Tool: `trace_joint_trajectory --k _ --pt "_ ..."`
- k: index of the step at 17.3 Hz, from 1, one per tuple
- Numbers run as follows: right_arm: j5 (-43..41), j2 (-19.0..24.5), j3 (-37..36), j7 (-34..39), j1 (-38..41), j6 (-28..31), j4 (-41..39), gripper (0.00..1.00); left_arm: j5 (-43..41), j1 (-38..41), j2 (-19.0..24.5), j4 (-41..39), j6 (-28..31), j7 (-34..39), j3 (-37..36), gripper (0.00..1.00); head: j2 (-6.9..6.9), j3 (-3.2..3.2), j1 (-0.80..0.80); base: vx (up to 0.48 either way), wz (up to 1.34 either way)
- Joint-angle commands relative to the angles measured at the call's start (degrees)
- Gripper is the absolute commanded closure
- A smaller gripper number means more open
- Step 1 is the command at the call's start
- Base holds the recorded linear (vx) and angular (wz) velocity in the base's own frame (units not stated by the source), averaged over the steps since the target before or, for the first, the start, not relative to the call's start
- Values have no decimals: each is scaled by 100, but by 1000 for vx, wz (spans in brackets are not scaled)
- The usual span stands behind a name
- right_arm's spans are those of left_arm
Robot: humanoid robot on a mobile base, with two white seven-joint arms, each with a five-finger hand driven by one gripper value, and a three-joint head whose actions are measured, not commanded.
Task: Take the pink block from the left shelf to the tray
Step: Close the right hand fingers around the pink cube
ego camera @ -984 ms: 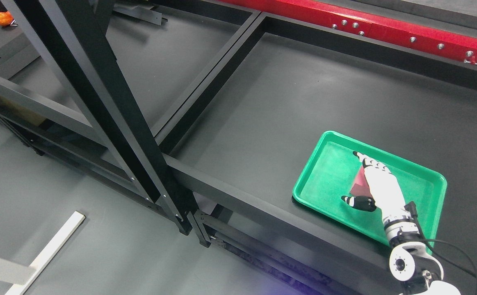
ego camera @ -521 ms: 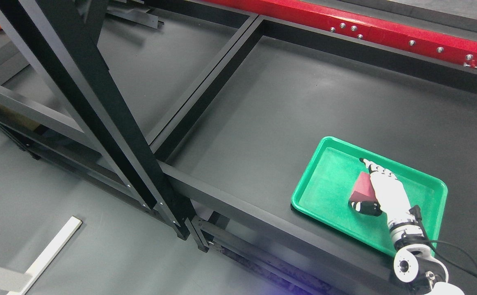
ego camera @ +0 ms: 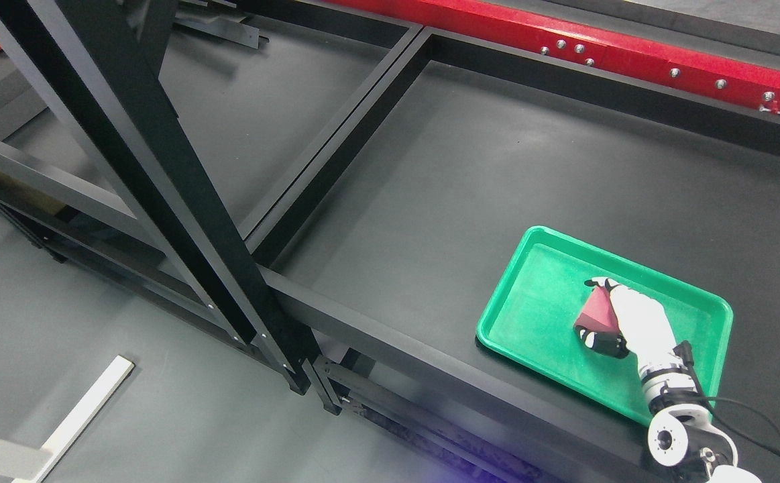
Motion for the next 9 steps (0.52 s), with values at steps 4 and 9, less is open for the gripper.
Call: trace_joint_trajectory --k 4,9 --pt "-77 -51 -210 -122 -120 -418 49 100 -9 52 100 0 -3 5 0 0 0 0 0 0 0" --pt "-463 -51 -491 -2113 -147 -682 5 100 -9 52 100 0 -3 5 0 0 0 0 0 0 0"
